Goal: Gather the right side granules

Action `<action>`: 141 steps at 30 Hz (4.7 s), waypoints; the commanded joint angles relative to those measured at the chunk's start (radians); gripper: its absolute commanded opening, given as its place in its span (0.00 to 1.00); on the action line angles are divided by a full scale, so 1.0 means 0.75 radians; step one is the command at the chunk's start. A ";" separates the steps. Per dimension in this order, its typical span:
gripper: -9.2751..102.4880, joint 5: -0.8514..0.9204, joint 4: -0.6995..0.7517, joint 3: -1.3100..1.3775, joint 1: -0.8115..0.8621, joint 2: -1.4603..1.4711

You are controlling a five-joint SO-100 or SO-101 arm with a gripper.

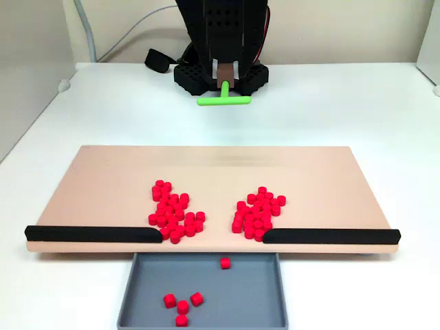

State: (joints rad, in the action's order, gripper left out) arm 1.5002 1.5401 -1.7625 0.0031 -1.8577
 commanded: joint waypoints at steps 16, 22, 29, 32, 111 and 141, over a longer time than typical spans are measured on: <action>0.08 0.125 -0.004 0.008 0.008 -0.018; 0.08 0.125 -0.004 0.008 0.008 -0.018; 0.08 0.125 -0.004 0.008 0.010 -0.014; 0.08 0.125 -0.004 0.008 0.010 -0.014; 0.08 0.859 -0.004 0.027 0.423 0.117; 0.08 2.336 -0.004 0.329 0.732 0.456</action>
State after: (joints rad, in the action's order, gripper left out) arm 3.2014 1.5355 -1.5693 0.5476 -1.5324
